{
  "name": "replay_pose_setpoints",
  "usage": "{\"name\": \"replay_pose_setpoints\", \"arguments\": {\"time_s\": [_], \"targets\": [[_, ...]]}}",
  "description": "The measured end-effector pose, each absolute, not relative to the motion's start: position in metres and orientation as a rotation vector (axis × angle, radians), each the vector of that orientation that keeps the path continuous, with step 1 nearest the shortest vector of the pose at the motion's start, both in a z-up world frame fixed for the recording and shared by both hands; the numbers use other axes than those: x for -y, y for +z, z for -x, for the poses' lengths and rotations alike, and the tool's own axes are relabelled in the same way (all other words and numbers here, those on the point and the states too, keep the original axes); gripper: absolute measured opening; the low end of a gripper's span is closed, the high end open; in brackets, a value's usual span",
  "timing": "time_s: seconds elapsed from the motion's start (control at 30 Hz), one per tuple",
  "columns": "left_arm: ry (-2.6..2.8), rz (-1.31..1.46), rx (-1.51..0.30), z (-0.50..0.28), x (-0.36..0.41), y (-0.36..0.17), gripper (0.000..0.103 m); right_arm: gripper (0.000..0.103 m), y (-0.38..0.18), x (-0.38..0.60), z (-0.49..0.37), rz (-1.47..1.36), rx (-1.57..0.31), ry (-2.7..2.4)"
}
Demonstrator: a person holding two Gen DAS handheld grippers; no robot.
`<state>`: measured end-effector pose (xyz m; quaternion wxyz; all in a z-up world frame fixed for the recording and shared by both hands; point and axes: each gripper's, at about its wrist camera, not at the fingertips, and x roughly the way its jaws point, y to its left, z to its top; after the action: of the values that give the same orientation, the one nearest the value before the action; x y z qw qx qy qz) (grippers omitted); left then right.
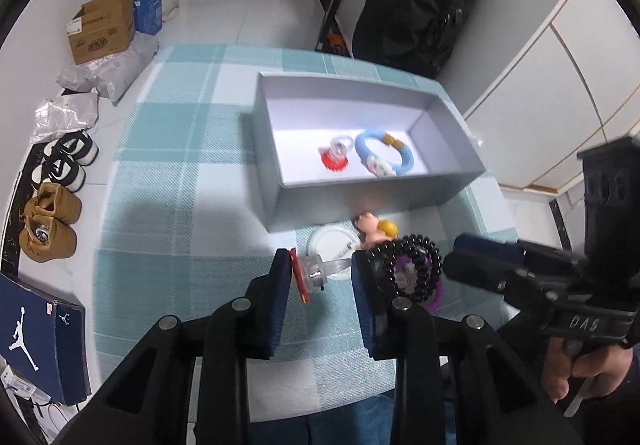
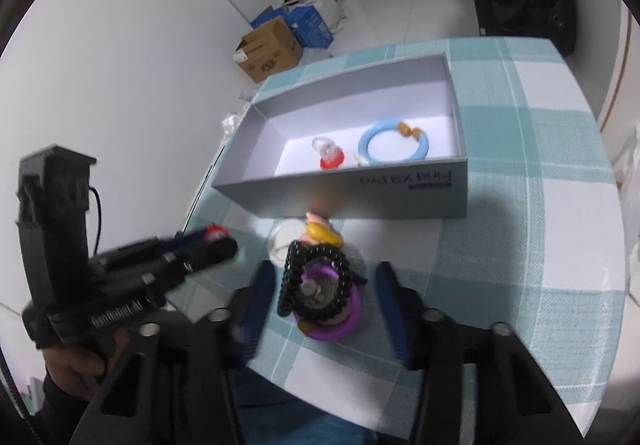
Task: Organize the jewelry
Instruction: 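Grasp the small red-and-clear trinket beside the white badge with the left tool, then grasp the black bead bracelet with the right tool while the left tool lifts its trinket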
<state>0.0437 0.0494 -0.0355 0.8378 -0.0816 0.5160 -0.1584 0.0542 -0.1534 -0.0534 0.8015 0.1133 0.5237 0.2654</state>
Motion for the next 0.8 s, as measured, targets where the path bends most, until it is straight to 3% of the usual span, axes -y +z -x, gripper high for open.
{"name": "replay_pose_setpoints", "arguments": {"time_s": [0.2,0.37,0.43,0.57,0.8], "targets": [[-0.344,0.232,-1.049,-0.048,-0.056,-0.026,0.025,0.042,-0.049,0.135,-0.047,-0.162,-1.078,0.63],[-0.343,0.247,-1.038,-0.048,-0.061,-0.025,0.025,0.027,-0.059,0.118,-0.05,-0.088,-1.119,0.621],[-0.346,0.25,-1.039,-0.048,-0.062,-0.025,0.025,0.027,-0.058,0.114,-0.048,-0.061,-1.109,0.623],[-0.348,0.256,-1.039,-0.048,-0.063,-0.025,0.025,0.012,-0.061,0.109,-0.047,-0.005,-1.103,0.6],[-0.353,0.272,-1.016,-0.046,-0.065,-0.021,0.025,0.009,-0.056,0.115,-0.048,-0.041,-1.099,0.589]]}}
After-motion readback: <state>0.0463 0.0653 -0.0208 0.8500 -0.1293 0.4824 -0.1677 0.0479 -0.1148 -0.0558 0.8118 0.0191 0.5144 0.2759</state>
